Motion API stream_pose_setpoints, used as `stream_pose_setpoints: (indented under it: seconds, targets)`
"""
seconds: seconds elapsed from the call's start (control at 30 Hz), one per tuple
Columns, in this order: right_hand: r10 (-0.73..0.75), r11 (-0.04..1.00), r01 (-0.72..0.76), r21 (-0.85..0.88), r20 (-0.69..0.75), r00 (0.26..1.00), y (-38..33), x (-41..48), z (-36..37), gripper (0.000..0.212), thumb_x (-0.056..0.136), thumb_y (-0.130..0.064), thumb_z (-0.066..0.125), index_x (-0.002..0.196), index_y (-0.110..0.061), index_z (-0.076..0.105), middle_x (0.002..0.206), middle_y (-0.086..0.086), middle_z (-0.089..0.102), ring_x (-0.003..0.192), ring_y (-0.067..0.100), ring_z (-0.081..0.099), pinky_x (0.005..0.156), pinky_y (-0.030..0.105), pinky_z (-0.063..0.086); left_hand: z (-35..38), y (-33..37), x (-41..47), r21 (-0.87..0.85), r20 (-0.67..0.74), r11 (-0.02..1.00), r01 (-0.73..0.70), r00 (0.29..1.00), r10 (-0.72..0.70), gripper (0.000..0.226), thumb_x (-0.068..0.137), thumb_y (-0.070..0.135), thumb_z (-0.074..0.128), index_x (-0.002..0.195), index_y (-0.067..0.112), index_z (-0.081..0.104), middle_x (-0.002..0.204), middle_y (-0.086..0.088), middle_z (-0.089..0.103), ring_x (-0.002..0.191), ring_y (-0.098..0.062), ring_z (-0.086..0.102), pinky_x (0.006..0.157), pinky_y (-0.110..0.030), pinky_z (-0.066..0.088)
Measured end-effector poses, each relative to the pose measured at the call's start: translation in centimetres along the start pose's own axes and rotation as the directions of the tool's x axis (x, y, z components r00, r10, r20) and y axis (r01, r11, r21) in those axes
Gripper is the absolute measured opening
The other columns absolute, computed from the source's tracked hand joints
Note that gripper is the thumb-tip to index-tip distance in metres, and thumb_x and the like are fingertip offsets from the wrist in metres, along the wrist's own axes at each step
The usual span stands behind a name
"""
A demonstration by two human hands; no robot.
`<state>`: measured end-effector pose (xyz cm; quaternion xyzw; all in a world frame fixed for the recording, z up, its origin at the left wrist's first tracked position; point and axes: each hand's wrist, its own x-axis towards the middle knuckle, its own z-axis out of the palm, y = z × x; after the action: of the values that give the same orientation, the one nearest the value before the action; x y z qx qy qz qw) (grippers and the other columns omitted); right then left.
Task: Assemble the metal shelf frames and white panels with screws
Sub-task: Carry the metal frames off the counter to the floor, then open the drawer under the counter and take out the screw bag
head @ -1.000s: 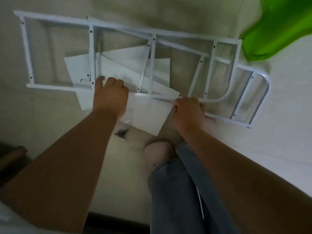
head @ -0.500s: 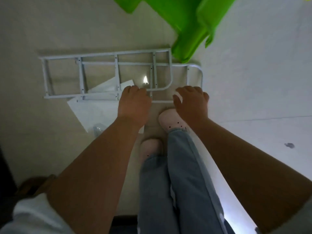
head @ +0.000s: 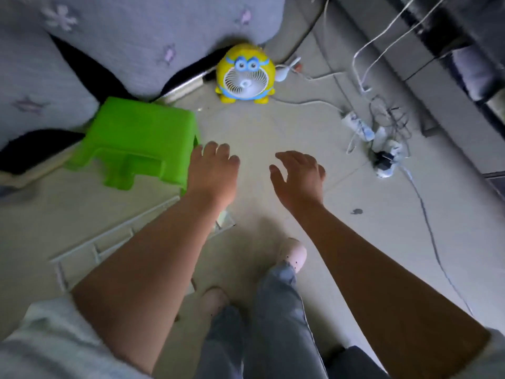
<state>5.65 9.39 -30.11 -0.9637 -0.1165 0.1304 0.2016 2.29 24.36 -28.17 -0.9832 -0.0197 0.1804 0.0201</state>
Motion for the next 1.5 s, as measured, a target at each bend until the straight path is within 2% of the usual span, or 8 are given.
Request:
stream_pose_setpoints:
  seconds: [0.4, 0.53, 0.67, 0.83, 1.03, 1.17, 1.33, 1.5]
  targets:
    - [0.255, 0.964, -0.266, -0.018, -0.225, 0.94, 19.6, 11.4, -21.2, 0.036, 0.089, -0.033, 0.043, 0.116, -0.016, 0.06, 0.123, 0.003, 0.059, 0.118, 0.026, 0.046, 0.099, 0.035, 0.03, -17.1, 21.0, 17.7, 0.049, -0.165, 0.962, -0.269, 0.948, 0.273, 0.033, 0.09, 0.017, 0.043, 0.121, 0.013, 0.051, 0.136, -0.006, 0.039, 0.127, -0.029, 0.031, 0.106, -0.04, 0.021]
    - [0.384, 0.917, -0.398, -0.013, -0.239, 0.892, 25.4, 13.7, -24.7, 0.034, 0.091, -0.029, 0.046, 0.12, -0.015, 0.058, 0.128, 0.003, 0.055, 0.123, 0.024, 0.041, 0.102, 0.034, 0.026, -19.5, 26.0, 23.6, 0.063, -0.158, 0.928, -0.368, 0.914, 0.374, 0.032, 0.089, 0.016, 0.044, 0.121, 0.015, 0.052, 0.134, -0.005, 0.042, 0.128, -0.027, 0.03, 0.108, -0.04, 0.018]
    - [0.571, 0.815, -0.577, 0.06, -0.255, 0.78, 31.0, 14.8, -27.4, 0.035, 0.093, -0.027, 0.046, 0.126, -0.016, 0.055, 0.134, 0.002, 0.051, 0.127, 0.022, 0.037, 0.104, 0.033, 0.023, -21.6, 30.6, 29.0, 0.147, -0.107, 0.851, -0.504, 0.847, 0.521, 0.03, 0.089, 0.018, 0.046, 0.119, 0.016, 0.052, 0.126, -0.004, 0.045, 0.121, -0.026, 0.035, 0.104, -0.039, 0.025]
    - [0.738, 0.672, -0.735, 0.095, -0.177, 0.651, 37.7, 14.7, -28.1, 0.037, 0.094, -0.029, 0.045, 0.128, -0.016, 0.053, 0.134, 0.003, 0.051, 0.127, 0.025, 0.036, 0.104, 0.035, 0.024, -22.8, 36.7, 34.9, 0.21, -0.035, 0.778, -0.592, 0.791, 0.611, 0.03, 0.089, 0.017, 0.047, 0.118, 0.013, 0.052, 0.127, -0.004, 0.048, 0.123, -0.027, 0.036, 0.103, -0.039, 0.027]
    - [0.796, 0.606, -0.79, 0.098, -0.085, 0.6, 47.6, 16.2, -28.5, 0.038, 0.094, -0.03, 0.044, 0.13, -0.016, 0.05, 0.137, 0.002, 0.049, 0.129, 0.024, 0.034, 0.105, 0.034, 0.023, -21.8, 45.7, 41.5, 0.241, 0.012, 0.744, -0.624, 0.768, 0.64, 0.038, 0.088, 0.017, 0.048, 0.126, 0.015, 0.046, 0.128, -0.005, 0.049, 0.121, -0.027, 0.04, 0.102, -0.038, 0.03]
    - [0.789, 0.613, -0.785, 0.09, -0.016, 0.614, 55.3, 19.2, -27.9, 0.04, 0.095, -0.031, 0.043, 0.132, -0.018, 0.047, 0.139, 0.0, 0.046, 0.132, 0.021, 0.032, 0.106, 0.033, 0.022, -19.4, 52.3, 46.8, 0.214, 0.009, 0.764, -0.609, 0.783, 0.622, 0.041, 0.09, 0.015, 0.043, 0.131, 0.011, 0.041, 0.134, -0.008, 0.045, 0.126, -0.027, 0.036, 0.104, -0.039, 0.029]
    - [0.749, 0.645, -0.761, 0.076, 0.135, 0.648, 62.1, 23.9, -23.0, 0.043, 0.095, -0.032, 0.042, 0.136, -0.019, 0.04, 0.144, -0.001, 0.038, 0.135, 0.019, 0.027, 0.11, 0.035, 0.02, -14.0, 58.1, 53.3, 0.198, 0.088, 0.785, -0.586, 0.809, 0.581, 0.057, 0.097, 0.018, 0.035, 0.147, 0.007, 0.011, 0.156, -0.011, 0.007, 0.144, -0.026, 0.005, 0.115, -0.04, 0.011]
    - [0.714, 0.669, -0.739, 0.076, 0.207, 0.668, 66.2, 29.1, -16.7, 0.057, 0.095, -0.03, 0.041, 0.145, -0.013, 0.02, 0.155, 0.002, 0.01, 0.143, 0.019, 0.005, 0.116, 0.039, 0.008, -8.2, 60.2, 58.6, 0.229, 0.102, 0.766, -0.6, 0.798, 0.594, 0.063, 0.098, 0.02, 0.034, 0.148, 0.007, -0.002, 0.156, -0.01, -0.006, 0.144, -0.025, -0.007, 0.116, -0.039, 0.002]
